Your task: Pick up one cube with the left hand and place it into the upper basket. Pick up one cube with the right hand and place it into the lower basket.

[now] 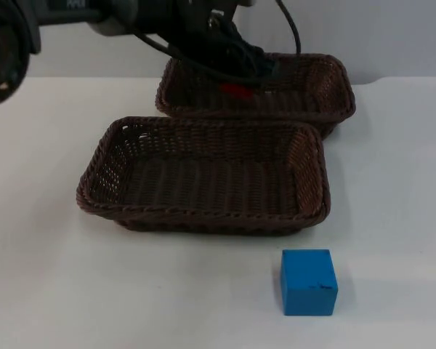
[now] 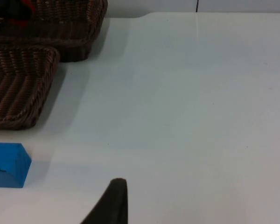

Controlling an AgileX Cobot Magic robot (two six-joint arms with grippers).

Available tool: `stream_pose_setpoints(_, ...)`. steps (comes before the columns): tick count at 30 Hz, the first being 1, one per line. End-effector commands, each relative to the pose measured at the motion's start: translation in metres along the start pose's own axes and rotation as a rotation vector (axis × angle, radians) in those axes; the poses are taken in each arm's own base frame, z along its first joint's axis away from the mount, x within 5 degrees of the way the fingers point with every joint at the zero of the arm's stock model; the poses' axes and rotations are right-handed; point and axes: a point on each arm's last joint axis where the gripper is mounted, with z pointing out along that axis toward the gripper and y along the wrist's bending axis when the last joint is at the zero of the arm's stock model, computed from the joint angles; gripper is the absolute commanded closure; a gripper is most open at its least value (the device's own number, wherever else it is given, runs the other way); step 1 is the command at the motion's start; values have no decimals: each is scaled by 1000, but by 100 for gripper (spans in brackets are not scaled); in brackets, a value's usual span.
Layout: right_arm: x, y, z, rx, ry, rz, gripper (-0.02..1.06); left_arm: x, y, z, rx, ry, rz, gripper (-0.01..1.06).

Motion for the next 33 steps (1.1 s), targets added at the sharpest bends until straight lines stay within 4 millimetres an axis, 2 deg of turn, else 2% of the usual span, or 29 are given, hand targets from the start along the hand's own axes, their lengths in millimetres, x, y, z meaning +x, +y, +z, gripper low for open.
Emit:
stream_pose_setpoints(1, 1, 0, 1, 8, -2, -14, -1, 0, 6, 4, -10, -25, -14, 105)
stream_pose_setpoints(8, 1, 0, 1, 8, -2, -14, -1, 13, 16, 13, -19, 1, -50, 105)
stream_pose_setpoints(9, 1, 0, 1, 8, -2, -14, -1, 13, 19, 13, -21, 1, -57, 102)
stream_pose_setpoints(11, 1, 0, 1, 8, -2, -14, -1, 12, 17, 13, -9, -7, -89, 89)
stream_pose_setpoints(12, 1, 0, 1, 8, -2, -14, -1, 12, 17, 13, -9, -7, -89, 89)
stream_pose_setpoints(15, 1, 0, 1, 8, -2, -14, -1, 12, 16, 13, 4, -7, -119, 53)
stream_pose_setpoints(17, 1, 0, 1, 8, -2, -14, -1, 11, 15, 11, 18, 9, -135, 22)
stream_pose_setpoints(18, 1, 0, 1, 8, -2, -14, -1, 11, 15, 11, 18, 9, -135, 22)
stream_pose_setpoints(19, 1, 0, 1, 8, -2, -14, -1, 11, 14, 10, 31, 37, -133, 3)
stream_pose_setpoints(20, 1, 0, 1, 8, -2, -14, -1, 9, 13, 8, 40, 52, -131, 0)
stream_pose_setpoints(26, 1, 0, 1, 8, -2, -14, -1, -5, 8, -5, 87, 111, -115, 0)
stream_pose_setpoints(30, 1, 0, 1, 8, -2, -14, -1, -33, 4, -32, 121, 113, -91, 0)
stream_pose_setpoints(31, 1, 0, 1, 8, -2, -14, -1, -33, 4, -32, 121, 113, -91, 0)
stream_pose_setpoints(33, 1, 0, 1, 8, -2, -14, -1, -45, 3, -47, 126, 101, -81, 0)
